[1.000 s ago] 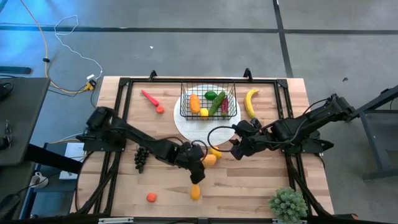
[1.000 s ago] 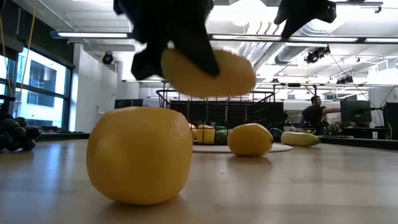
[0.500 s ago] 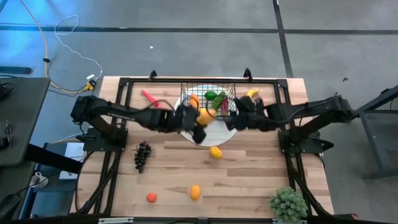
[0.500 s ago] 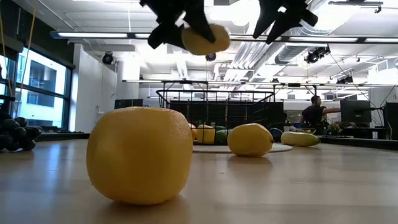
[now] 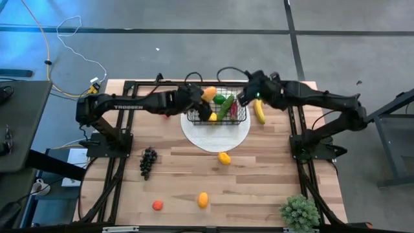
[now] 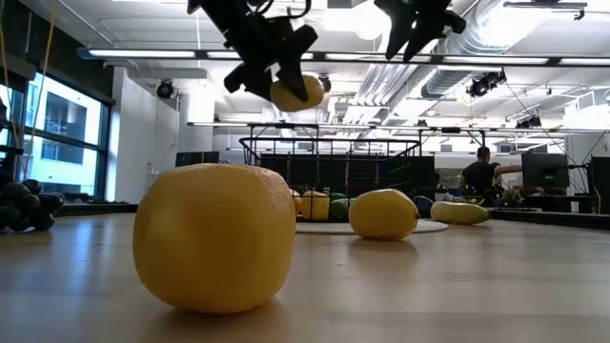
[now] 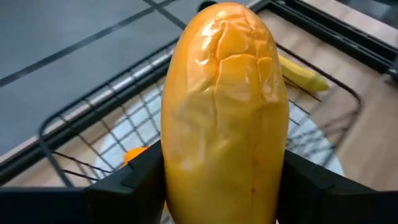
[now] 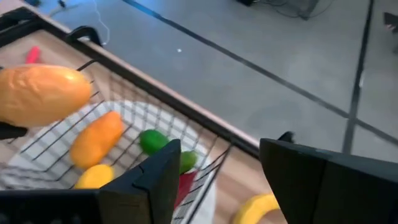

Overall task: Build produce basket
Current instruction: Put the yellow mango into the black wire basket

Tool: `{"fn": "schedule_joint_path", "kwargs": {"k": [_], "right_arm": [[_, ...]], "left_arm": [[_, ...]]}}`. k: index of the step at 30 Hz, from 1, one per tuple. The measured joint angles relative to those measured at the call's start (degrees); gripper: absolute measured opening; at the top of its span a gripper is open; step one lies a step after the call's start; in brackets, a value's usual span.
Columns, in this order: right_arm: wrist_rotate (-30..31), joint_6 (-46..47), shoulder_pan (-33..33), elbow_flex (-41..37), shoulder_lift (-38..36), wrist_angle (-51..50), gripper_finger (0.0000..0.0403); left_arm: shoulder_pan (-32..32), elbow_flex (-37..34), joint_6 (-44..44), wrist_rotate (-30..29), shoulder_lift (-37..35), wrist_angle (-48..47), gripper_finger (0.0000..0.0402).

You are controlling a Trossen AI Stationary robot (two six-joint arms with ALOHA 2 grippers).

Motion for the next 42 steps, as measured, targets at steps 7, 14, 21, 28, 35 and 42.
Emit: {"fn": "schedule_joint_path", "kwargs": {"k": [7,14,21,28,35,42], "right_arm": [[-1.32,-7.13,-6.94,1.32,0.00,0.28,0.0200],[-3.21,-11.65,-12.83,1.32,0.00,0.26,0.0200],[-3.66,-14.95,-17.61,1.32,0.00,0.33,0.0200],[-5.11,-16.24,-20.93,1.32,0.00,0.48,0.0200],[-6.40,-16.24,-21.80,1.32,0.00,0.25,0.0200],[-6.58,-15.76,-21.80,1.32,0.00,0.02,0.0200]], "left_arm": [[2.16,0.00,0.01,-1.00,0.02,-0.02,0.0239],[4.71,0.00,0.16,0.13,0.02,0.02,0.0242],[7.51,-0.02,0.24,7.18,2.85,-1.02,0.0244],[11.28,0.00,-1.05,16.62,5.62,-3.67,0.0244],[14.61,0.00,-0.86,23.09,6.32,-3.71,0.0244],[16.01,0.00,1.49,26.98,6.27,-3.81,0.0244]]}}
